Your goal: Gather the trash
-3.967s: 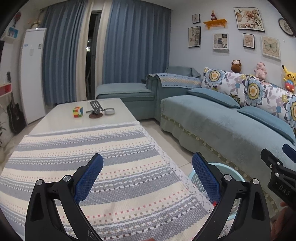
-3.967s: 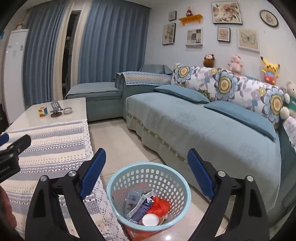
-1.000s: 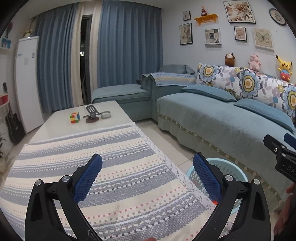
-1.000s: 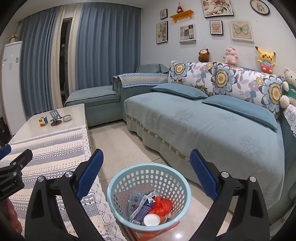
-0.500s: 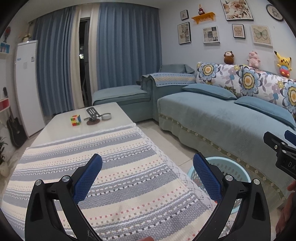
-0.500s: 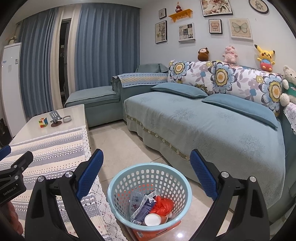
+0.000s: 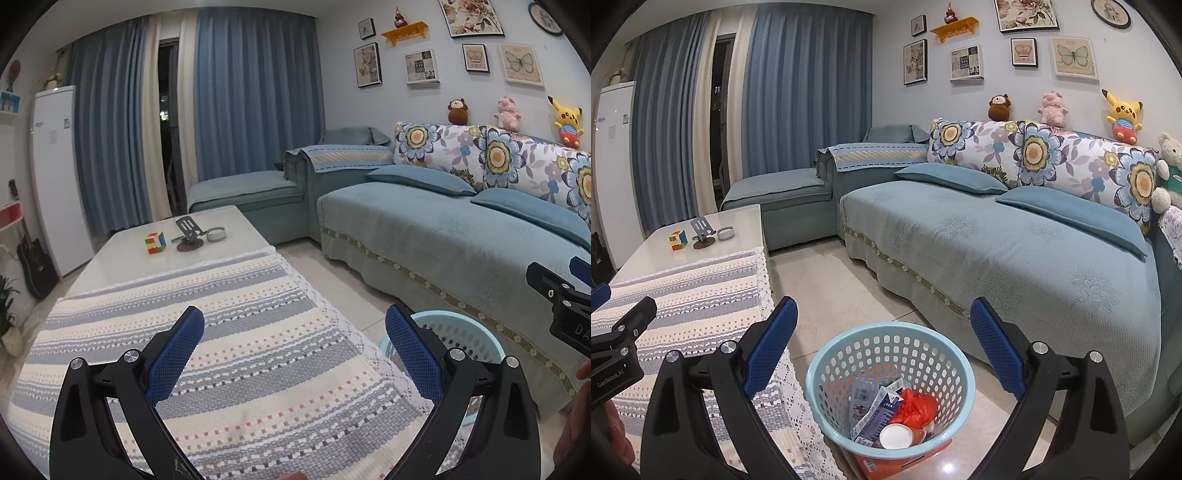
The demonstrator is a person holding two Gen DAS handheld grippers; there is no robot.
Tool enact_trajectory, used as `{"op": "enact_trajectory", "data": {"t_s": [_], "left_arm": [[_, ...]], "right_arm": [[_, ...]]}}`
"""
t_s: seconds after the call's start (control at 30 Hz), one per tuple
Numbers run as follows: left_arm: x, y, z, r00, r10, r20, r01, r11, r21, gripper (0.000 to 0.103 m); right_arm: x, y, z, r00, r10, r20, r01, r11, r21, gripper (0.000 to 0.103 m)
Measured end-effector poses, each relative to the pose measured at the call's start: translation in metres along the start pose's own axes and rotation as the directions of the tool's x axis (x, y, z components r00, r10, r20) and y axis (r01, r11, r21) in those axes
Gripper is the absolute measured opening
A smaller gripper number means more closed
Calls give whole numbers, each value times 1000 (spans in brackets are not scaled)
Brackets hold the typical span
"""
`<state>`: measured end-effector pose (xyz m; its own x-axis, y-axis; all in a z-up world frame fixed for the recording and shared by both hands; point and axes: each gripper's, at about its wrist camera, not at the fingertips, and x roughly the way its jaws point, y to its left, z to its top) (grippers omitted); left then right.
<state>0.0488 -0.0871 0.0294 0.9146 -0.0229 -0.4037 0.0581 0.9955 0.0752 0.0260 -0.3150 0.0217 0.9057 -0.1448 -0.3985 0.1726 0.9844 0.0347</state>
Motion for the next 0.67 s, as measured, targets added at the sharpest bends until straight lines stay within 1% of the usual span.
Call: {"op": "enact_trajectory", "data": {"t_s": [0.27,0.4,0.47,0.57,0.67], "left_arm": [[0,1,-1,1000,14,4,-14,1000,0,95],[-4,-2,-1,999,23,27,-23,1000,17,95],[-3,-2,-1,1000,18,17,-18,1000,12,96],[-3,0,-1,1000,-13,1,13,1000,-4,96],[-5,1,-1,1000,-4,13,4,1000,-11,96]], "right_arm": [[3,2,-3,1000,3,-5,-3,1000,-7,90],[3,3,-3,1000,5,-4,-5,1000,-13,90],[3,3,-2,1000,4,-2,-4,1000,-14,90],[3,3,-3,1000,3,-4,-3,1000,-16,90],[3,2,-4,1000,3,-8,-3,1000,-13,90]]}}
